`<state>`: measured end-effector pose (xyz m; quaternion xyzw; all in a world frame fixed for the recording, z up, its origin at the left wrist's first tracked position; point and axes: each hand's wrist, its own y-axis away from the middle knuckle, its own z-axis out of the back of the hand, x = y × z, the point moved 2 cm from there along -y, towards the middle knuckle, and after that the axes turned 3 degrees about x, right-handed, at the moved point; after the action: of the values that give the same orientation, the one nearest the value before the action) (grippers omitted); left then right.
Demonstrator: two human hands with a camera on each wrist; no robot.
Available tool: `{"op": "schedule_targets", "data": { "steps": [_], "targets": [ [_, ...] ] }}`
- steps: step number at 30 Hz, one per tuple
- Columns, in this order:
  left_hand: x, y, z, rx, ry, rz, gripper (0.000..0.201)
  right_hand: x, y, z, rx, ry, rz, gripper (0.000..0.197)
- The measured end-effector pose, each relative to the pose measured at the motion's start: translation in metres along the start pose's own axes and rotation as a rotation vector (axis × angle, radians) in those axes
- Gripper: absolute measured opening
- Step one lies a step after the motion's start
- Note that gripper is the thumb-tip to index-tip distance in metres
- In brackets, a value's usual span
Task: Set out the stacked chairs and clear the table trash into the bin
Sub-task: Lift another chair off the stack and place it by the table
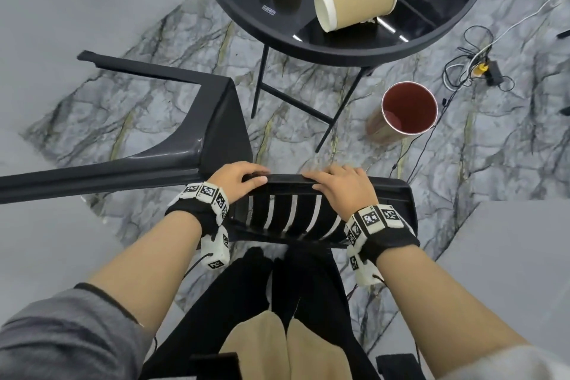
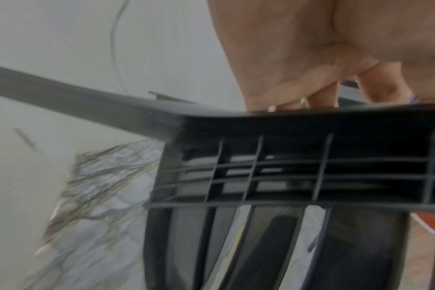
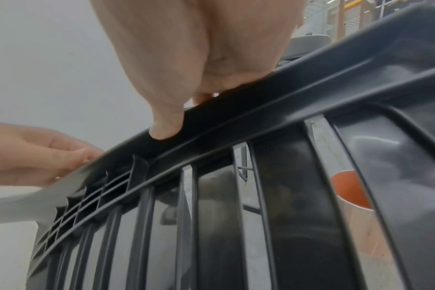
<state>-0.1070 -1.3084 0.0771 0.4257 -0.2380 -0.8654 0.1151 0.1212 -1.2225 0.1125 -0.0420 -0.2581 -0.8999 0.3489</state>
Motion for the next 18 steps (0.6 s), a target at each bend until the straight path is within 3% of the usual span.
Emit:
{"op": "schedule_targets", "data": {
  "steps": [5, 12, 18],
  "targets": [
    [-0.044, 0.008, -0.01, 0.072, 0.096, -0.082, 0.049, 0.019, 0.008, 0.006, 0.007, 0.002, -0.002, 0.036],
    [-0.045, 0.026, 0.011, -0.113, 0.147, -0.031, 0.033, 0.052, 0.003, 0.036, -0.078, 0.043, 0.013, 0.029],
    [-0.04, 0.045, 0.027, -0.124, 0.215, 0.036, 0.031, 0.064, 0.017, 0.068, -0.086, -0.034, -0.004, 0.026]
  ]
}}
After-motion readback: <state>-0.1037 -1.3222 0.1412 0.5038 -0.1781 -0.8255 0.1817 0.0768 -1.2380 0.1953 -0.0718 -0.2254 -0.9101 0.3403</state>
